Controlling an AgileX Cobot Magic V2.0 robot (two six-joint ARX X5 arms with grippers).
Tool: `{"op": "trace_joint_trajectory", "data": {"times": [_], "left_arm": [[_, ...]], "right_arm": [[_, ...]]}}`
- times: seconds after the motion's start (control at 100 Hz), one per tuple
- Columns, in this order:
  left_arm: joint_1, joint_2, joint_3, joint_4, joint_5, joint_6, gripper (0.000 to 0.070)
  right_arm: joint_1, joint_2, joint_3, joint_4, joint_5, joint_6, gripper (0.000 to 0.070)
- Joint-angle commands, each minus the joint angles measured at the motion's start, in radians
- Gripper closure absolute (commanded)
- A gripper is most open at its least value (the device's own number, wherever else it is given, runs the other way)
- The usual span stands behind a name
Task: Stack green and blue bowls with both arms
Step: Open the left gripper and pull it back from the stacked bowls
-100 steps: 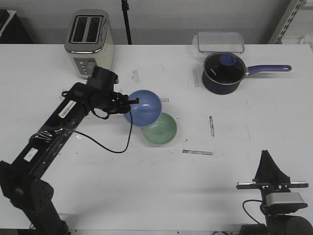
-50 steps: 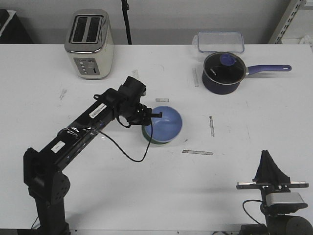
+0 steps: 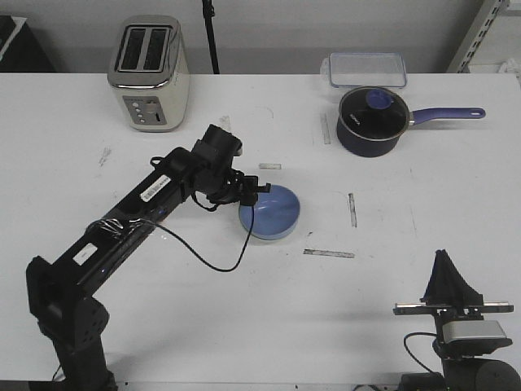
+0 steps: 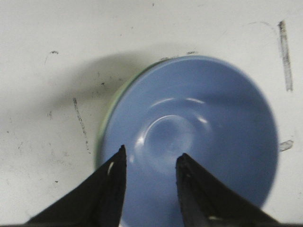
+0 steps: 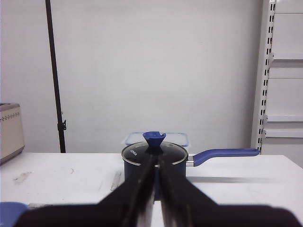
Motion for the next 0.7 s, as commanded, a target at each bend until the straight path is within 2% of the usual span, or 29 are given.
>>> {"op": "trace_joint_trajectory", "data": {"times": [0.0,0.21,0.33,0.54,0.64,0.69], "left_arm": [[0.008,-0.026,0.03,0.005,0.004,0.001,0.0482],[0.052,-0.132,0.028,0.01,0.004,0.008,0.0484],[0.089,-0.197,0.008,0.041,-0.005,0.062,0.0496],[0.148,-0.361,-0.198,0.269,-0.106,0.162,0.0497],[0.178,-0.447,-0.33,0.392,-0.118,0.188,0.0504],[0.193,-0.493,-0.405,0.462,-0.118,0.189,0.0538]], "right_arm": [[0.001,-0.001,0.006,0.01,0.0,0.013,0.0691],[0.001,-0.001,0.006,0.01,0.0,0.013,0.0691],[0.001,-0.001,0.006,0.01,0.0,0.013,0.0691],[0.001,-0.001,0.006,0.01,0.0,0.013,0.0691],[0.001,-0.001,0.006,0.01,-0.001,0.013,0.0691],[0.001,-0.001,0.006,0.01,0.0,0.013,0.0691]]}}
